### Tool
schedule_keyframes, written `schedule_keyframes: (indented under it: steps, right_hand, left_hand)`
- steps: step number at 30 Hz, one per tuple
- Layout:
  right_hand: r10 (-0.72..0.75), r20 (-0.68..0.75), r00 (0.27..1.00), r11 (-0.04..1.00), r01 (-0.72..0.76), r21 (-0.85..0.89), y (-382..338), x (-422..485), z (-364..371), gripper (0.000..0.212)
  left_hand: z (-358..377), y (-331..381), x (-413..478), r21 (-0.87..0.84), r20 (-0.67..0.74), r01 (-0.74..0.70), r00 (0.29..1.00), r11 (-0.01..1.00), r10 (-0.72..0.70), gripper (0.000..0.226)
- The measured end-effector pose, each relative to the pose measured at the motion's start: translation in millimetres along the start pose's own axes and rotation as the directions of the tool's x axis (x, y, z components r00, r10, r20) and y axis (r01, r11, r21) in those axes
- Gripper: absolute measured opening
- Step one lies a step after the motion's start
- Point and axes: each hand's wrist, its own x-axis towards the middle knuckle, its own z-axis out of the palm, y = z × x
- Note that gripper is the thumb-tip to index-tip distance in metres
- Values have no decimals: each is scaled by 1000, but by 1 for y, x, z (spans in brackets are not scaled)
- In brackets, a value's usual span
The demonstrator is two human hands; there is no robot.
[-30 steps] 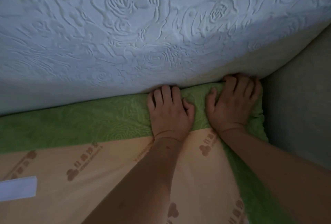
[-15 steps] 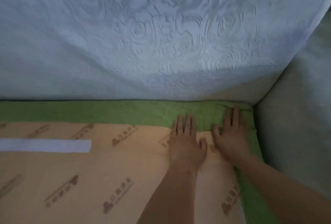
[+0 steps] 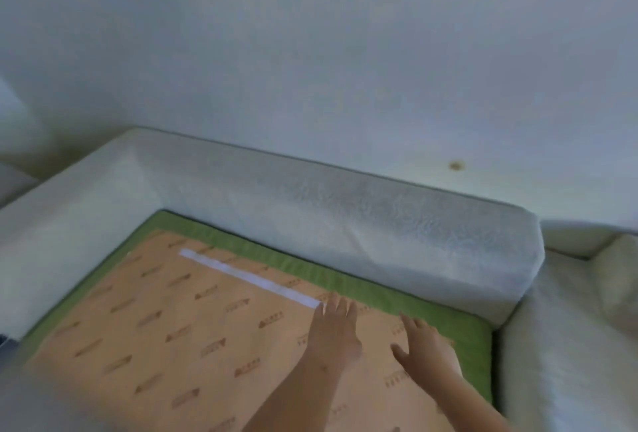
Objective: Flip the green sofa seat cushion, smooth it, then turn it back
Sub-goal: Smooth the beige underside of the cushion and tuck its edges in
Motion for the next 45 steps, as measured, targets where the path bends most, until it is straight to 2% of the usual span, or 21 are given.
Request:
schedule_keyframes:
  steps: [3, 6, 9, 13, 18, 21, 24, 27, 33, 39, 45]
  right_hand:
    - [-22, -89, 996, 999, 24, 23, -45, -44, -56, 55]
    - [-33, -162, 986, 999, 39, 32, -86, -93, -94, 42]
    - [-21, -159, 987, 996, 34, 78, -121, -141, -109, 45]
    - [-70, -221, 973, 996, 79, 35, -175, -195, -104, 46]
    - [-308, -189, 933, 945, 276, -175, -278, -253, -88, 70]
    - [-400, -209, 892, 911, 361, -202, -336, -274, -72, 70]
    - [-490, -231, 841, 862, 428, -271, -378, -282, -60, 71]
    - [-519, -235, 822, 845, 454, -282, -402, -273, -57, 72]
    - [-528, -191, 827, 832, 459, -311, -444, -207, -51, 72]
    - [-471, -150, 870, 865, 421, -272, -479, -90, -46, 73]
    - [-410, -73, 909, 895, 385, -226, -510, 8, -56, 72]
  left_hand:
    - [-55, -20, -61, 6, -100, 30, 995, 1000, -29, 62]
    - [-94, -40, -126, -22, -228, 27, 973, 999, -31, 43]
    - [-115, -63, -182, -32, -319, -1, 948, 1000, -9, 34]
    - [-121, -109, -252, -24, -381, -18, 925, 1000, 7, 37]
    - [-109, -198, -354, 3, -404, 86, 912, 996, -78, 46]
    - [-97, -252, -399, 6, -392, 182, 905, 983, -165, 52]
    - [-91, -290, -420, -10, -418, 219, 886, 976, -203, 52]
    - [-92, -315, -422, -35, -441, 231, 869, 972, -222, 53]
    - [-88, -377, -381, -67, -387, 252, 885, 965, -258, 62]
    - [-101, -443, -286, -19, -336, 232, 915, 973, -225, 62]
    - [-121, -507, -202, -40, -294, 234, 926, 972, -235, 60]
